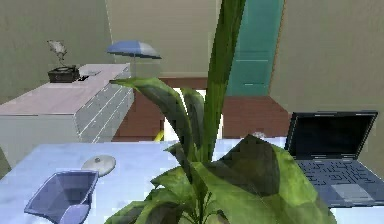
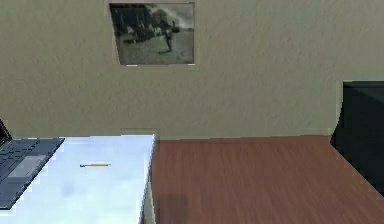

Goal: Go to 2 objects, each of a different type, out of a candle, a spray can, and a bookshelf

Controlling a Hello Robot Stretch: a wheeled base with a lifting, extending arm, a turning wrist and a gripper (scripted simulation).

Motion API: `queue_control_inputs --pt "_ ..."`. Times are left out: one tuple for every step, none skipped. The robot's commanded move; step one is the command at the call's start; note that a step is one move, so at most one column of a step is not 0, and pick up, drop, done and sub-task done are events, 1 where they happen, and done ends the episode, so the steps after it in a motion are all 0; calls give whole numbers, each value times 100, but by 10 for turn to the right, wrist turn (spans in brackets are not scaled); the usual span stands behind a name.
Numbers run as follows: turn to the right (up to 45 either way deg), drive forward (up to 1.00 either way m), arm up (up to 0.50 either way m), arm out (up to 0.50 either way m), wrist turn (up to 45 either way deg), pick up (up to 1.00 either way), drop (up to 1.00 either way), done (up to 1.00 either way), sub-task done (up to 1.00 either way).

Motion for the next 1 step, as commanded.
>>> queue_control_inputs --pt "-330 0 0 0 0 0 0 0 0"
